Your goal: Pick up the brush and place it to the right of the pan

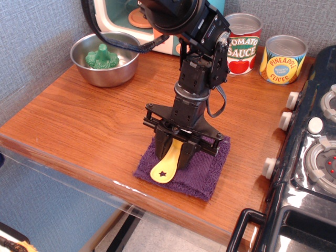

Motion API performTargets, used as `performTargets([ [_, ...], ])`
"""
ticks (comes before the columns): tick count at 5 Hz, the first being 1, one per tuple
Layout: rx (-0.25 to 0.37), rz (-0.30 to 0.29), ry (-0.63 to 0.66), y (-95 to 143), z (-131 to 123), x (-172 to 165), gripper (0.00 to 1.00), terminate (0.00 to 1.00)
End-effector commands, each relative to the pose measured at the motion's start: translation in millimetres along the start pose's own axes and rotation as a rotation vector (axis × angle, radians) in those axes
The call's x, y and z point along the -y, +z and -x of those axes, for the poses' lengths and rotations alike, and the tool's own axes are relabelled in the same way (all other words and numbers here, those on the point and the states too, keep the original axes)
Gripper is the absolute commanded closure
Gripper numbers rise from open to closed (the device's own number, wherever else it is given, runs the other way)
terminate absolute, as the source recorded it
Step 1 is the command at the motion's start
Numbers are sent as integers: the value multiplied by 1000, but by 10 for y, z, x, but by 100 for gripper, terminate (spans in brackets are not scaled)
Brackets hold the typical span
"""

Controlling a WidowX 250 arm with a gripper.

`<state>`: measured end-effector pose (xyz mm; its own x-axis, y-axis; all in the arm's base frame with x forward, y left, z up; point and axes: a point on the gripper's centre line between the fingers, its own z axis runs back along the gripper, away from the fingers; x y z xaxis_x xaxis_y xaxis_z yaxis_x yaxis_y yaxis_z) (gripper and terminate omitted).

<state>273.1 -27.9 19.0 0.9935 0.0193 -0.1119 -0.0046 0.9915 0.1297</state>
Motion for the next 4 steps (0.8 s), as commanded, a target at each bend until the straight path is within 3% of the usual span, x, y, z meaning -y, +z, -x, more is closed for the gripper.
performTargets([
  [1, 105, 47, -57, 421, -31, 38, 100, 0],
  [2, 222, 61, -25, 803, -258, -112, 100, 0],
  [3, 263, 40, 31, 889, -631, -314, 100, 0],
  [4, 245, 30, 64, 761, -993, -464, 100, 0],
])
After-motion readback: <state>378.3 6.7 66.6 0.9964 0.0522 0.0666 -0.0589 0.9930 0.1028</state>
